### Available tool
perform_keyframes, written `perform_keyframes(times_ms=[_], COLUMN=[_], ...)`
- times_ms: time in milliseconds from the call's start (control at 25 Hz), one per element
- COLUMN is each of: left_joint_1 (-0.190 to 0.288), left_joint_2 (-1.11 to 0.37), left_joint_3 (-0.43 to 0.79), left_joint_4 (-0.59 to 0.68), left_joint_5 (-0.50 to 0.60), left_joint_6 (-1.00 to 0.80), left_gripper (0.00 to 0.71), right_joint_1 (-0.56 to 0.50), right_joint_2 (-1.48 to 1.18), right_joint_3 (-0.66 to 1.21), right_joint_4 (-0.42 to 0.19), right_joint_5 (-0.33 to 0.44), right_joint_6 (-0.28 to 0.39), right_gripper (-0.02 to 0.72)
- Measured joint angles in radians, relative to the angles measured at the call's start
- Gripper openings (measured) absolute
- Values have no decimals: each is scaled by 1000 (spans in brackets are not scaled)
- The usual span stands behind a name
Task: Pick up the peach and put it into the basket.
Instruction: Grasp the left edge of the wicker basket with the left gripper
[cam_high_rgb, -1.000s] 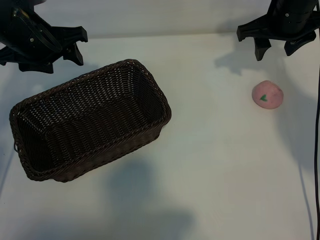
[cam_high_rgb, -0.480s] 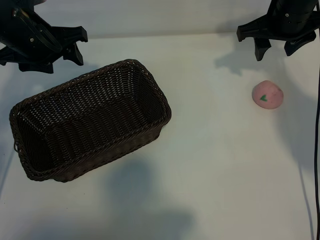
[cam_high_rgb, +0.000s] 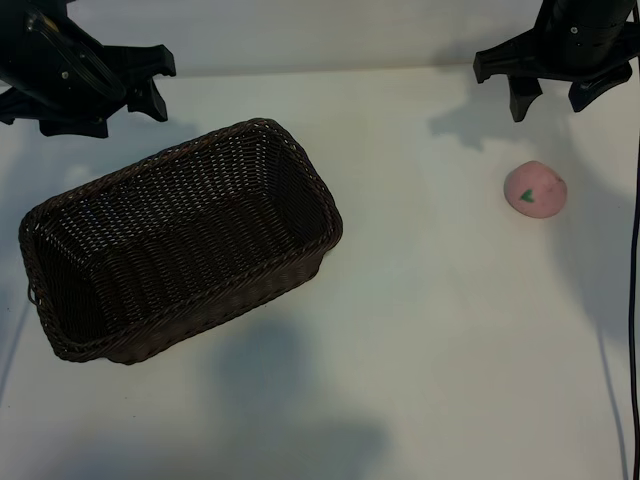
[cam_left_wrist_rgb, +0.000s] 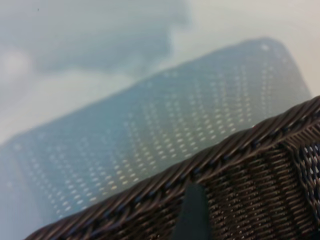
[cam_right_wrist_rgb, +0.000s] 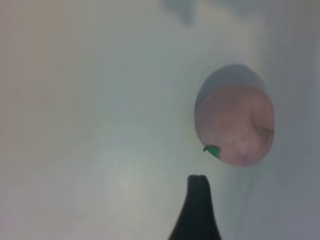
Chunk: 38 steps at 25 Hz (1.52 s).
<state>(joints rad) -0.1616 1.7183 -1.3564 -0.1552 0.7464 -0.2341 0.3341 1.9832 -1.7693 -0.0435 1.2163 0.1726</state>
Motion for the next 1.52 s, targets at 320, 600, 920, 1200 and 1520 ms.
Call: perform_keyframes(times_ms=[320, 600, 920, 1200, 1520], left_joint_1=[1, -2, -2, -2, 77], left_joint_2=[-2, -172, -454, -447, -330], left_joint_3=[0, 146, 482, 562, 565], left_joint_4=[25, 192, 371, 378, 305], left_joint_5=[52, 116, 130, 66, -10], left_joint_6=[-7, -159, -412, -494, -457], left_gripper=[581, 581, 581, 581, 580], right_joint_1=[0, 0, 0, 0, 0], right_joint_2=[0, 0, 0, 0, 0], right_joint_3=[0, 0, 0, 0, 0], right_joint_4=[0, 0, 0, 0, 0], right_joint_5=[0, 0, 0, 0, 0], right_joint_6=[-2, -18, -25, -28, -36], right_gripper=[574, 574, 574, 574, 574])
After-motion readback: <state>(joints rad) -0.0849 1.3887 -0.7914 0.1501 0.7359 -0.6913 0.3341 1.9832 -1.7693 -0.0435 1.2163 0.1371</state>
